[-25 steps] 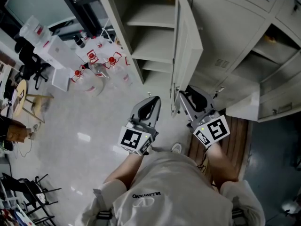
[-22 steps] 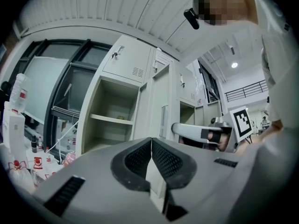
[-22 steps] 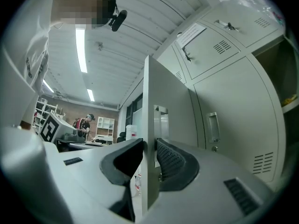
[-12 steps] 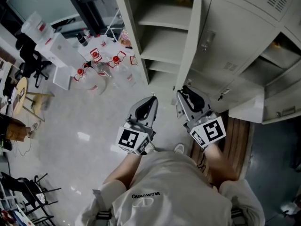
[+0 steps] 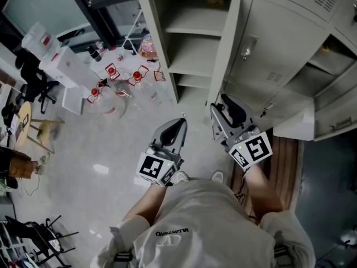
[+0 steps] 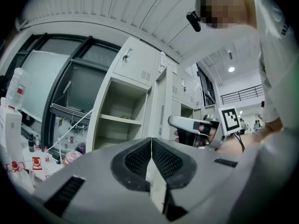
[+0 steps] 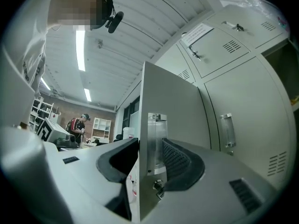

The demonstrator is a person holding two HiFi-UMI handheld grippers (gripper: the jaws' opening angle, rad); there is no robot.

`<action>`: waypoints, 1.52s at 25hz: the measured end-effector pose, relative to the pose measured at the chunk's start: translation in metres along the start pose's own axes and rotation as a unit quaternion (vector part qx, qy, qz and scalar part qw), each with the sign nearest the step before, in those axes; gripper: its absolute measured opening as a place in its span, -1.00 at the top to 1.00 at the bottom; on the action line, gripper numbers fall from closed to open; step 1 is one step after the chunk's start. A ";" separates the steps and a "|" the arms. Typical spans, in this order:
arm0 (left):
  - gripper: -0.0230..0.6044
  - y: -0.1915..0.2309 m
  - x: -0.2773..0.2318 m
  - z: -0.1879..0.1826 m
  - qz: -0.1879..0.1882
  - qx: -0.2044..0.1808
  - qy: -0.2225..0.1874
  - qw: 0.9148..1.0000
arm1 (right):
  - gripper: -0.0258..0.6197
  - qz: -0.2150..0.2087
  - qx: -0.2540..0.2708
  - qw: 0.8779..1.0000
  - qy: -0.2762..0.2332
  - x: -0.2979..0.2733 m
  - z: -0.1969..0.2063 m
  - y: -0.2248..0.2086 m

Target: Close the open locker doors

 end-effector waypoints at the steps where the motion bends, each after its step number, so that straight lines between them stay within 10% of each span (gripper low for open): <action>1: 0.91 0.002 0.001 0.000 0.002 0.000 0.001 1.000 | 0.39 -0.003 0.004 1.000 0.000 -0.003 0.000 0.001; 38: 0.91 0.094 0.026 -0.036 -0.029 0.005 -0.030 0.999 | 0.56 0.019 0.012 1.000 0.010 -0.139 0.008 0.032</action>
Point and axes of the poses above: the fingertips, and each gripper's own axes: x backward along the fingers, y to its left, z out of its underside, the point moved 8 cm from there along x, backward along the fingers, and after that the axes turned 14 degrees about x, right-handed, at the moved point
